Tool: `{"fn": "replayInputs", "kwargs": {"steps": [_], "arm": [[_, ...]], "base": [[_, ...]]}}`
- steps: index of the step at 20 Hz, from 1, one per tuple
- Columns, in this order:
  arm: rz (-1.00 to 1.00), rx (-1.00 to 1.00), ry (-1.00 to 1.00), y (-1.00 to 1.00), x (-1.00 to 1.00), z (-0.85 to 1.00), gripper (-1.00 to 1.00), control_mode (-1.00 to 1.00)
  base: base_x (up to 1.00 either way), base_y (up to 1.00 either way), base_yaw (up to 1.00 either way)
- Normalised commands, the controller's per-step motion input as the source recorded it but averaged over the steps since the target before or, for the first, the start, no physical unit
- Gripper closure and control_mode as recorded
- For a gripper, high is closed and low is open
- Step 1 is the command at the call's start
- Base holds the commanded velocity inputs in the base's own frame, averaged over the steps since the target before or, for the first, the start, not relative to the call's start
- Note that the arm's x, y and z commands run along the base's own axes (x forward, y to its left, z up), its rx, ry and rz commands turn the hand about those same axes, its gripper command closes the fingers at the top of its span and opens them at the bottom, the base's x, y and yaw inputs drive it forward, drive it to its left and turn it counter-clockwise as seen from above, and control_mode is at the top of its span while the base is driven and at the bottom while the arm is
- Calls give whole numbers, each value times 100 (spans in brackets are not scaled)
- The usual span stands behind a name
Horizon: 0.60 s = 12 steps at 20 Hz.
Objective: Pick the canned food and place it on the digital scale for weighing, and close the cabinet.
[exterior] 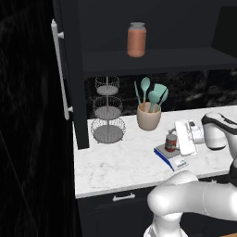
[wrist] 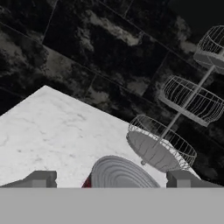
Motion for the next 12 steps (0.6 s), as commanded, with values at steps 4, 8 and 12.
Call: {"fn": "replayInputs", "kwargs": {"steps": [4, 8, 12], "arm": [[0, 0, 46, 0, 12, -40, -100, -100], [0, 0, 0, 0, -30, 3, -100, -100], [0, 0, -18, 0, -57, 14, -100, -100]], "base": [[0, 0, 0], [0, 0, 0], [0, 0, 0]]}}
